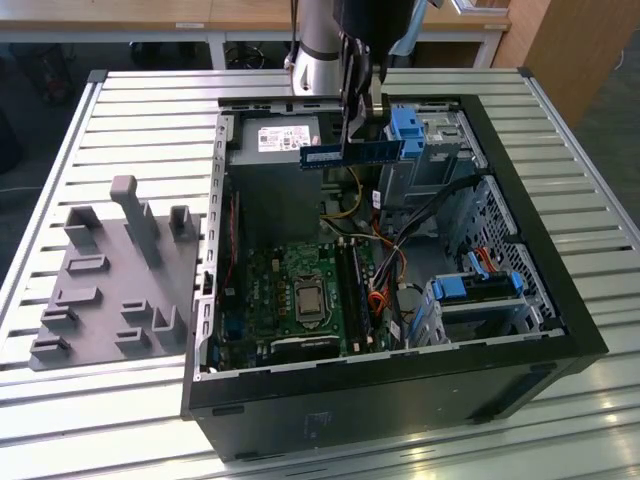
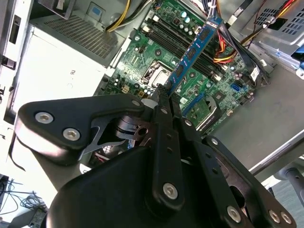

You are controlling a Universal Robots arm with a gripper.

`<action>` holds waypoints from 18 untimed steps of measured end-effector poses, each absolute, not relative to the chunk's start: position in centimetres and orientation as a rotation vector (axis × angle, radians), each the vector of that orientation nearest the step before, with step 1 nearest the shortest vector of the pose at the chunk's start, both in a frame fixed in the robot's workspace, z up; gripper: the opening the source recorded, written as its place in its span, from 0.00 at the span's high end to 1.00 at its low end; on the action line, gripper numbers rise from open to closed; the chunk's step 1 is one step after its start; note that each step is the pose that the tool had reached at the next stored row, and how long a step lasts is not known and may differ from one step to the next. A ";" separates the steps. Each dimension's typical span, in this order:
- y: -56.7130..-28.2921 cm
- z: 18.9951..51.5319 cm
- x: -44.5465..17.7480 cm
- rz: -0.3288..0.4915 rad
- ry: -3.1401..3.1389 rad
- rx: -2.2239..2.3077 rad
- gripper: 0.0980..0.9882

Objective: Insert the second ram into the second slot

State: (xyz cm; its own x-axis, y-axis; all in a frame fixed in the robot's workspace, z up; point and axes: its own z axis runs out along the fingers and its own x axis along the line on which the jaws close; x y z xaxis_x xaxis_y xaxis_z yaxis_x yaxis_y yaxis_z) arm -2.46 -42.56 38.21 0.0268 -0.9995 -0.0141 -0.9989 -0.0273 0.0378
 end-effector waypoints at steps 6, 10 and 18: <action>-42.8 38.2 -2.5 -0.057 -2.179 2.238 0.96; -43.0 38.2 -2.5 -0.056 -2.179 2.238 0.96; -43.0 38.2 -2.5 -0.056 -2.190 2.228 0.96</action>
